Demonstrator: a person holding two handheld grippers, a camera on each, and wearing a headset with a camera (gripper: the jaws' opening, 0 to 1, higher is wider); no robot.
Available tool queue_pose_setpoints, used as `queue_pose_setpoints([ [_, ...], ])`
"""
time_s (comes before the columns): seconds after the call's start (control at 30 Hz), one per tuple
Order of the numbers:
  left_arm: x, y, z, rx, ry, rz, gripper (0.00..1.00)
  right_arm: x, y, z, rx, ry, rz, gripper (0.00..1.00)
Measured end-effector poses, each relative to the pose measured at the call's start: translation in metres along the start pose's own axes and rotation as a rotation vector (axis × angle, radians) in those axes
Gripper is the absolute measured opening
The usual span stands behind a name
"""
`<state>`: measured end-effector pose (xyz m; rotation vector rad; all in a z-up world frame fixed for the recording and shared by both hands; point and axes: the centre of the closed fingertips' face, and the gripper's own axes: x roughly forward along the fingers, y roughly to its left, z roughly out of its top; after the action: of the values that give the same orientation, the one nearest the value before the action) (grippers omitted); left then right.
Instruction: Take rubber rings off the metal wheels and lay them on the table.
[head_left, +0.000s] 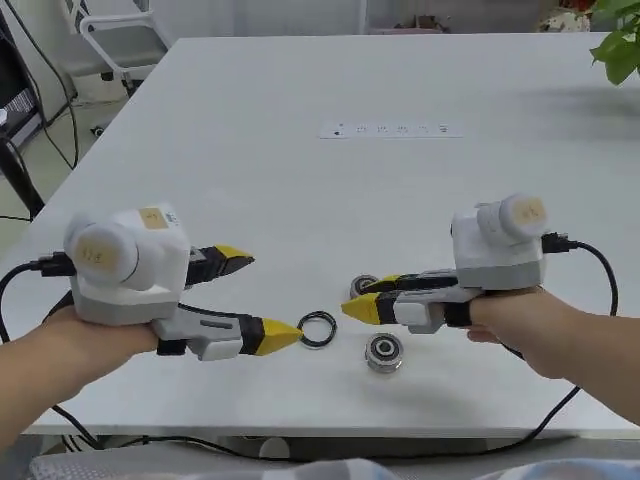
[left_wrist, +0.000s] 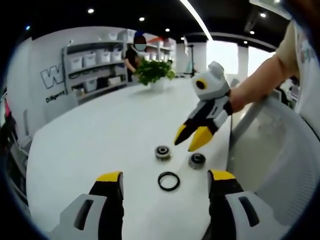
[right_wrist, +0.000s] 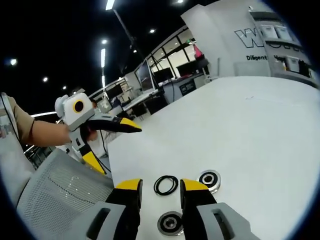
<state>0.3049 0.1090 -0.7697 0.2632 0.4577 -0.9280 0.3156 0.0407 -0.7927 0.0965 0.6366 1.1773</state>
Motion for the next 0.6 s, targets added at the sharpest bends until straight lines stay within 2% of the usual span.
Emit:
queue_pose_setpoints([
  [0.1, -0.001, -0.002, 0.005, -0.001, -0.008, -0.004, 0.71, -0.009, -0.005, 0.004, -0.034, -0.01, -0.013, 0.33],
  [0.33, -0.005, -0.007, 0.011, 0.014, -0.009, -0.018, 0.74, -0.03, -0.004, 0.005, -0.137, 0.002, -0.043, 0.44],
  [0.53, -0.007, -0.013, 0.019, -0.011, -0.032, -0.036, 0.78, -0.051, -0.007, 0.008, -0.19, -0.007, -0.081, 0.51],
  [0.6, -0.008, -0.014, 0.021, -0.006, -0.035, -0.035, 0.78, -0.058, -0.012, 0.01, -0.204, -0.02, -0.118, 0.57],
])
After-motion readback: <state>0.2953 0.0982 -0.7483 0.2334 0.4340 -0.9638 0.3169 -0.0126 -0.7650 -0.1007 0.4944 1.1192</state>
